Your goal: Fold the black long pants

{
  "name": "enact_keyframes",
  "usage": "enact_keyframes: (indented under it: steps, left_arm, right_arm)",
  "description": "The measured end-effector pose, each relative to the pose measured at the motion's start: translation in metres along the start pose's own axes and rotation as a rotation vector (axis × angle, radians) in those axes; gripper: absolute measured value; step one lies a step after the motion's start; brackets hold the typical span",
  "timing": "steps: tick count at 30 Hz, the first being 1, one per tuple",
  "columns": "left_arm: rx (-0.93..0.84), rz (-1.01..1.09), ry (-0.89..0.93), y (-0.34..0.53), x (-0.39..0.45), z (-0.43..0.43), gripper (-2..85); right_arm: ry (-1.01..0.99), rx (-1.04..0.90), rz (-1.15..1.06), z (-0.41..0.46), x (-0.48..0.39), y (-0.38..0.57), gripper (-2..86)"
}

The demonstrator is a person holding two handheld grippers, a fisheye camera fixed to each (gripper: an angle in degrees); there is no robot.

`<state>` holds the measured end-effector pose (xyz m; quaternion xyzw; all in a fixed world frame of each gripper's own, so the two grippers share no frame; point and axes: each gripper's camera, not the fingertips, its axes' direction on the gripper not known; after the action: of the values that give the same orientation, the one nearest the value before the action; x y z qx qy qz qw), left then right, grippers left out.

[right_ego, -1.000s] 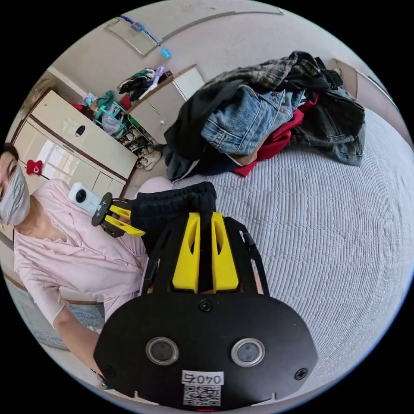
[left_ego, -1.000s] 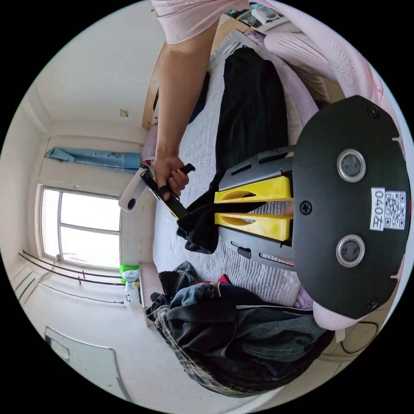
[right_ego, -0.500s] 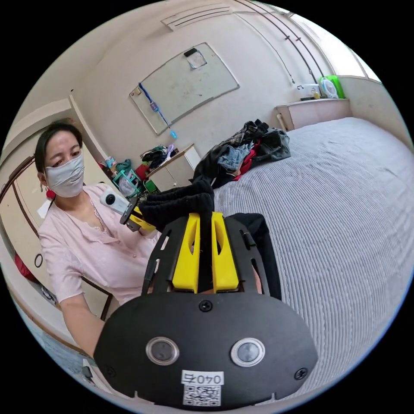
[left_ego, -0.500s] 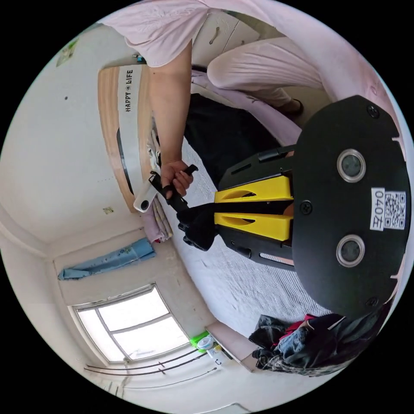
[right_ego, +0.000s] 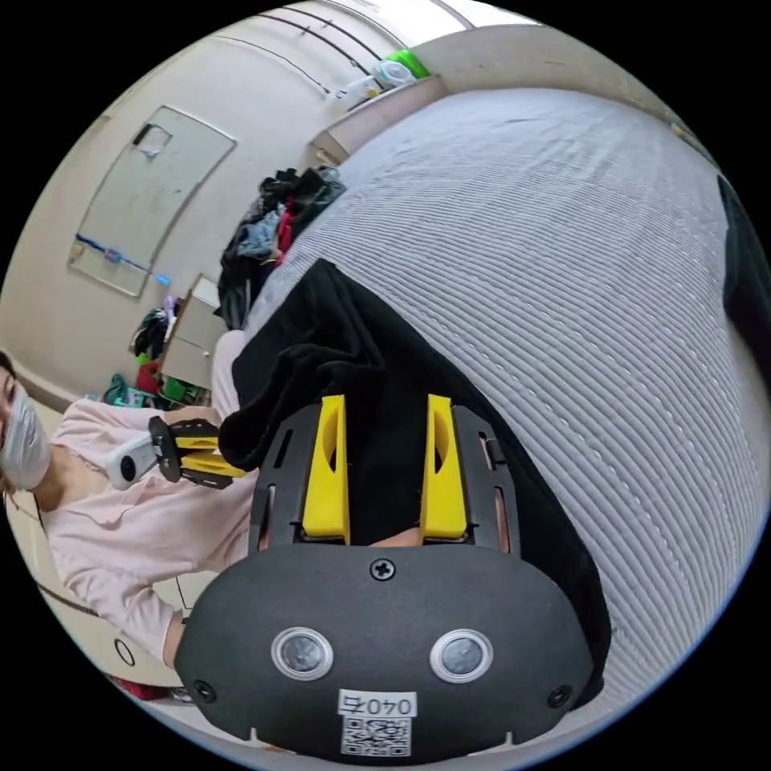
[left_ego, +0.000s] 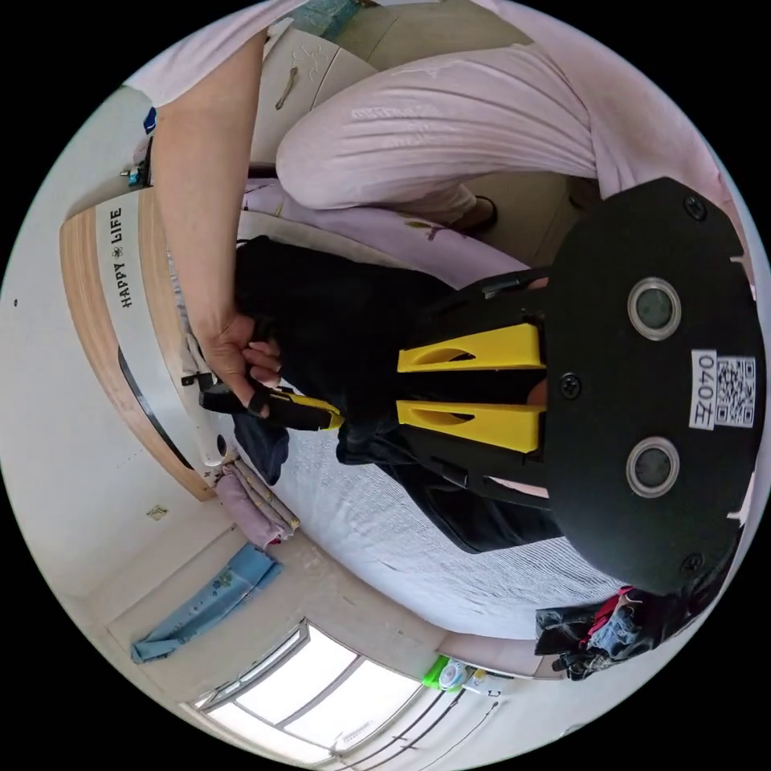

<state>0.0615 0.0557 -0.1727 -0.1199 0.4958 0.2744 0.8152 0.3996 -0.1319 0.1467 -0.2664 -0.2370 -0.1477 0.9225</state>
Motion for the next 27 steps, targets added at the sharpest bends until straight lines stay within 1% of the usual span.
enact_keyframes:
  steps: [1, 2, 3, 4, 6, 8, 10, 11, 13, 14, 15, 16, 18, 19, 20, 21, 23, 24, 25, 26, 27]
  left_arm:
    - [0.053, -0.006, -0.024, -0.003, 0.003, -0.012, 0.9]
    - [0.09, -0.008, -0.033, -0.005, 0.005, -0.02, 0.8]
    - [0.164, -0.006, -0.044, -0.007, 0.007, -0.038, 0.3]
    - [0.224, 0.001, -0.056, -0.009, 0.007, -0.055, -0.3]
    - [0.259, -0.015, -0.09, -0.011, 0.0, -0.07, -0.8]
    - [0.19, -0.079, -0.113, -0.015, -0.017, -0.066, -0.9]
    - [0.031, -0.151, -0.052, -0.019, -0.038, -0.037, -0.9]
    - [-0.003, -0.155, -0.032, -0.02, -0.04, -0.028, -0.9]
    - [-0.123, -0.087, 0.039, -0.02, -0.028, 0.007, -0.8]
    - [-0.167, -0.052, 0.049, -0.02, -0.02, 0.017, -0.8]
    - [-0.165, -0.016, 0.006, -0.017, -0.007, 0.028, -0.8]
    - [-0.14, 0.021, -0.059, -0.018, 0.002, 0.025, -0.9]
    - [-0.153, 0.062, -0.091, -0.029, 0.003, 0.013, -0.9]
    - [-0.116, 0.066, -0.078, -0.035, -0.005, -0.004, -0.9]
    - [-0.081, 0.051, -0.074, -0.038, -0.013, -0.016, -0.9]
    - [-0.011, 0.002, -0.091, -0.041, -0.033, -0.038, -0.9]
    - [0.025, -0.076, -0.152, -0.045, -0.071, -0.055, -0.9]
    - [-0.006, -0.116, -0.188, -0.047, -0.099, -0.051, -0.9]
    - [-0.081, -0.146, -0.199, -0.05, -0.126, -0.036, -0.9]
    - [-0.124, -0.164, -0.199, -0.05, -0.139, -0.025, -0.9]
    - [-0.195, -0.203, -0.197, -0.049, -0.161, -0.003, -0.9]
  right_arm:
    - [0.043, 0.007, 0.018, -0.004, -0.003, 0.005, 11.8]
    - [0.133, 0.037, 0.043, -0.013, -0.015, 0.014, 10.2]
    - [0.209, 0.068, 0.058, -0.023, -0.03, 0.022, 8.4]
    - [0.243, 0.083, 0.064, -0.027, -0.039, 0.026, 7.0]
    - [0.373, 0.15, 0.06, -0.038, -0.088, 0.036, 1.8]
    - [0.418, 0.189, -0.001, -0.033, -0.136, 0.039, 0.0]
    - [0.399, 0.194, -0.06, -0.016, -0.181, 0.039, -0.6]
    - [0.392, 0.18, -0.088, 0.002, -0.204, 0.038, -0.7]
    - [0.487, 0.122, -0.045, 0.038, -0.219, 0.037, -0.9]
    - [0.594, 0.036, 0.023, 0.068, -0.212, 0.036, -0.9]
    - [0.597, 0.019, 0.056, 0.09, -0.204, 0.041, -0.9]
    - [0.568, 0.094, 0.07, 0.086, -0.204, 0.045, -0.9]
    - [0.516, 0.046, 0.087, 0.072, -0.212, 0.042, -1.0]
    - [0.521, 0.031, 0.091, 0.067, -0.216, 0.041, -1.0]
    - [0.576, 0.036, 0.09, 0.055, -0.23, 0.04, -1.0]
    - [0.65, 0.094, 0.083, 0.039, -0.248, 0.042, -1.0]
    - [0.651, 0.2, 0.061, 0.019, -0.275, 0.043, -1.0]
    - [0.613, 0.246, 0.049, 0.015, -0.288, 0.039, -1.0]
    - [0.601, 0.254, 0.043, 0.017, -0.292, 0.036, -1.0]
    - [0.609, 0.233, 0.044, 0.029, -0.296, 0.027, -1.0]
    - [0.652, 0.172, 0.078, 0.05, -0.291, 0.017, -1.0]
